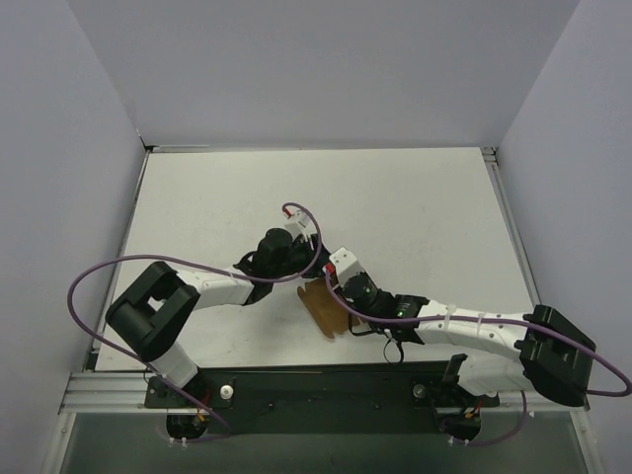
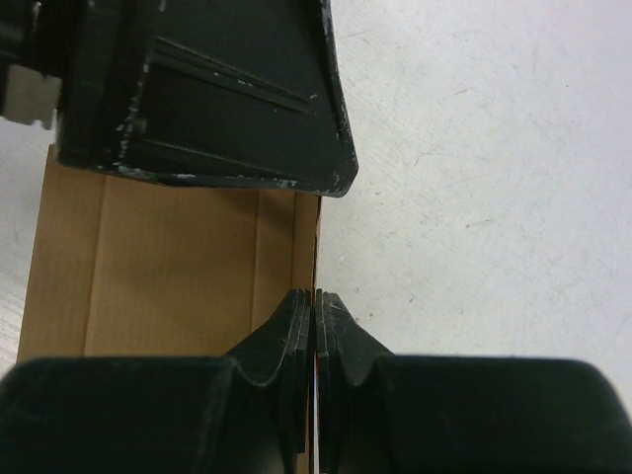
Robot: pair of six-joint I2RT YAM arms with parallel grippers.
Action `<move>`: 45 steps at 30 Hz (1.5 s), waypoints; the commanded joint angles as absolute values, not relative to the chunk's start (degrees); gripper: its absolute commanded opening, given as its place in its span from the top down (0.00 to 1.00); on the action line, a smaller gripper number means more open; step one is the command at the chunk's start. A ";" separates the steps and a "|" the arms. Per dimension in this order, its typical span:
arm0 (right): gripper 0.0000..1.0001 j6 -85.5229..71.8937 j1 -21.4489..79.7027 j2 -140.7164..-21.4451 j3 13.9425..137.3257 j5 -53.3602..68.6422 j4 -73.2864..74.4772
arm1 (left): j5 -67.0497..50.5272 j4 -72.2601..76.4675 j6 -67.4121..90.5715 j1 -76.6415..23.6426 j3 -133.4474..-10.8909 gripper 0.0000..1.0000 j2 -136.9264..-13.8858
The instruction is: Fold the paper box
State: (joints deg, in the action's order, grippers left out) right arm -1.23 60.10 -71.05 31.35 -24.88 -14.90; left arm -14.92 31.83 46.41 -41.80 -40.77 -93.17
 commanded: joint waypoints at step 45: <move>0.34 -31.90 42.90 -59.85 40.08 1.30 7.38 | -17.14 39.46 49.04 -41.57 -36.65 0.66 -98.61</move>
State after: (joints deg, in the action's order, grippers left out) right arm -26.35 45.69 -60.60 39.42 -6.07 5.69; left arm -17.21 42.72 50.83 -41.63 -38.57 -97.76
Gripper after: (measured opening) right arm 0.678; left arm 0.349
